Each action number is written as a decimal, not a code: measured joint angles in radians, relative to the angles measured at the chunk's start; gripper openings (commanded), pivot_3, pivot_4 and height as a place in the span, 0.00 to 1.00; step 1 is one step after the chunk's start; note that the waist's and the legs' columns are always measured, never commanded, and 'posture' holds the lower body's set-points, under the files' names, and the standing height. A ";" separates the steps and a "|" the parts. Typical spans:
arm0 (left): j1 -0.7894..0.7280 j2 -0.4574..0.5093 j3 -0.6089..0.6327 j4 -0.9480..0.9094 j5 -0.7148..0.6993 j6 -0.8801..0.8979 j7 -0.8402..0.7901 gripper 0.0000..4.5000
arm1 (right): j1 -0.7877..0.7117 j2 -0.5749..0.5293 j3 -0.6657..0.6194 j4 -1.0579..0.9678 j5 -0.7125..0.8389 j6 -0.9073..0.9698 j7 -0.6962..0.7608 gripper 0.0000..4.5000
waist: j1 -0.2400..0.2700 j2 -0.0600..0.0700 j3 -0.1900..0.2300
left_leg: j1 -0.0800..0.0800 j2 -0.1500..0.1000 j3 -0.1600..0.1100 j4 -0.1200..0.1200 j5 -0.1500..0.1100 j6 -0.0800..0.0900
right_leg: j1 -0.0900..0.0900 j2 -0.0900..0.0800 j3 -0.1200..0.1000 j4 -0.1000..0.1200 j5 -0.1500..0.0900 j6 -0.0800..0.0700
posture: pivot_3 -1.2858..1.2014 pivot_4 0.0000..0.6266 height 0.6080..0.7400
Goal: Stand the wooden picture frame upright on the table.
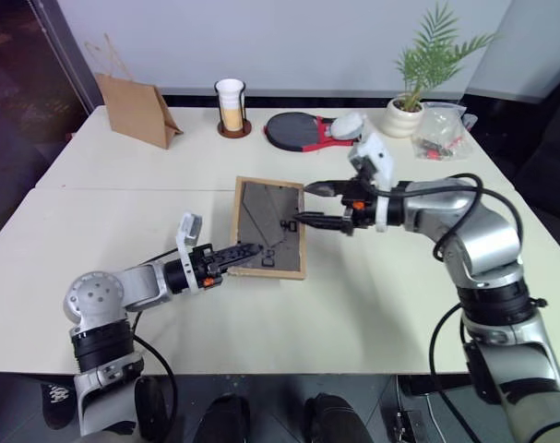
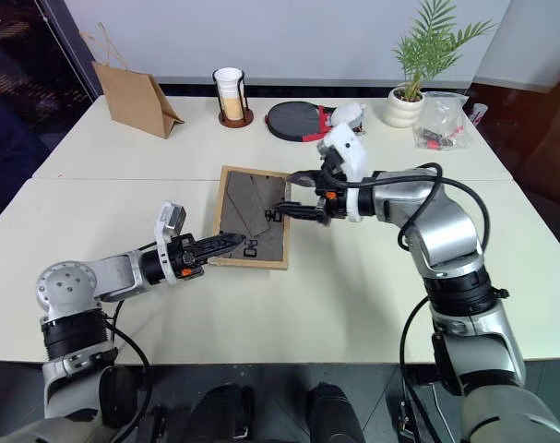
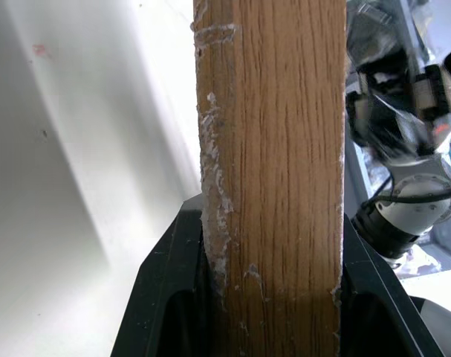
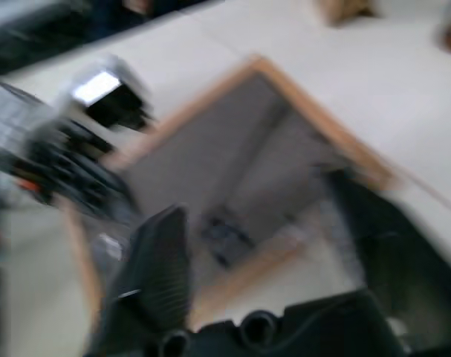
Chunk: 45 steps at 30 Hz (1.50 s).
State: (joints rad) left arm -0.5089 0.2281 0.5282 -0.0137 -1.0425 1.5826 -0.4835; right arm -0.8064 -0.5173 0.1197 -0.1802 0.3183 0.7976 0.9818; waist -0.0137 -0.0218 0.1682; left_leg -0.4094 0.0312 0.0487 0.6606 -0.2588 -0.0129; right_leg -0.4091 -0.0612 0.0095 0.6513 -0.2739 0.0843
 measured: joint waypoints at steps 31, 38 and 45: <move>0.092 0.029 -0.108 -0.026 -0.040 -0.162 -0.031 0.24 | -0.060 0.014 0.072 -0.018 0.127 0.081 0.035 0.99 | -0.001 0.000 0.000 | 0.000 -0.001 0.001 -0.011 0.001 -0.002 | -0.004 -0.002 0.000 -0.005 0.000 -0.001 | 0.52 0.24 1.00; 0.089 0.030 -0.119 -0.026 -0.082 -0.163 -0.017 0.24 | -0.027 -0.044 0.033 -0.110 0.174 0.107 0.017 0.99 | -0.003 0.000 0.000 | 0.000 0.000 0.001 -0.012 0.001 -0.002 | -0.004 -0.002 0.001 -0.005 0.000 -0.001 | 0.52 0.24 1.00; 0.083 0.073 -0.121 -0.006 -0.082 -0.186 -0.025 0.24 | 0.060 -0.263 0.140 -0.083 -0.105 -0.288 0.037 0.99 | 0.003 0.000 0.000 | -0.001 -0.002 0.001 -0.012 0.001 -0.002 | -0.004 -0.002 0.001 -0.007 -0.001 -0.002 | 0.52 0.24 1.00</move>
State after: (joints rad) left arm -0.4258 0.3010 0.4072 -0.0193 -1.1250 1.3963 -0.5082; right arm -0.7466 -0.7800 0.2597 -0.2630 0.2136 0.5097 1.0185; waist -0.0111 -0.0219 0.1684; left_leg -0.4102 0.0297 0.0501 0.6488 -0.2580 -0.0147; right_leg -0.4135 -0.0636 0.0104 0.6445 -0.2751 0.0820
